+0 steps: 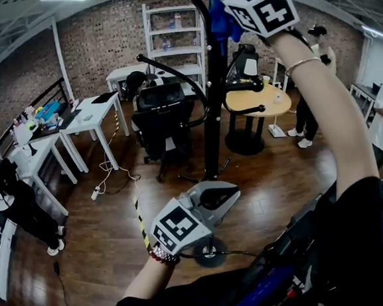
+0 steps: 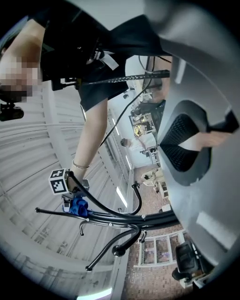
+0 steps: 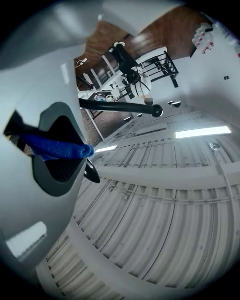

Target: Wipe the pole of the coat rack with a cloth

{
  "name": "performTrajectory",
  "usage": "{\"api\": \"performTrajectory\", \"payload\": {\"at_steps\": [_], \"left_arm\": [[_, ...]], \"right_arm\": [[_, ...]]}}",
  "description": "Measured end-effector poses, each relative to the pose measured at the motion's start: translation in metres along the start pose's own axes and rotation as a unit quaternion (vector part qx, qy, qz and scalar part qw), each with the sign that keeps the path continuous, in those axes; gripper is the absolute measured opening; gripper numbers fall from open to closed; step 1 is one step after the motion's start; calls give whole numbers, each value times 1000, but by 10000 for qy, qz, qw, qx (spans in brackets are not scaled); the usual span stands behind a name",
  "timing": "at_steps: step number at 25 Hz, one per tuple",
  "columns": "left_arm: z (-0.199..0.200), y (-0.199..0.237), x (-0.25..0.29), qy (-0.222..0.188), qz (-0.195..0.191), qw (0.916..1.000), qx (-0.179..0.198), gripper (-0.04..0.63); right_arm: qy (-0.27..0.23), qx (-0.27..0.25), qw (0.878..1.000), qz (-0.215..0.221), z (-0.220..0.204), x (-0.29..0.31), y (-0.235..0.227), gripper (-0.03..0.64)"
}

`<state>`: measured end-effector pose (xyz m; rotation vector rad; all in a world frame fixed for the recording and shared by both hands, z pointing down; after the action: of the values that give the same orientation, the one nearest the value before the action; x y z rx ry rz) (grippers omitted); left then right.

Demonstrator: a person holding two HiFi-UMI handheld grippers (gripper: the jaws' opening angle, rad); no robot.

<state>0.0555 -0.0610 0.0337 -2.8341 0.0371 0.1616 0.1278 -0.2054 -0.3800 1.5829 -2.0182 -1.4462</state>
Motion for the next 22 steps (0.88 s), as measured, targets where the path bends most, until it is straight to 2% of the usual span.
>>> {"api": "performTrajectory", "payload": {"at_steps": [2,5,11,19,22], "left_arm": [[0,-3,5,-25,-160,9999,-30,6],[2,-5,7,20,-207,9998,49,6],[-7,-6,1,132,-107,9998,-117,6],[-16,0,-14,174,205,9989,-385,6],[-8,2,-21,-162,451,9982,-351,6]], "right_arm": [[48,136,9999,50,-6,-6,7,66],[72,467,9988,-81,-21,-19,6,64],[-342,752,9966,51,-26,-29,22,64],[-738,1023,9891,755,-33,-56,55,66],[-810,1202,9847,973,-40,-68,66,64]]}}
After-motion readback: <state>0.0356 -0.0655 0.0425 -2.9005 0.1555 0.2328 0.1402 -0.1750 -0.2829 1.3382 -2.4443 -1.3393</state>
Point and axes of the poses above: the fingertips, and each gripper's own axes: x forward along the fingers, y to its left, z out of its top, the point moved 5 cm from there along -x, backward along the fingers, and after that the axes turned 9 degrees about -y, right-handed, at the moved point
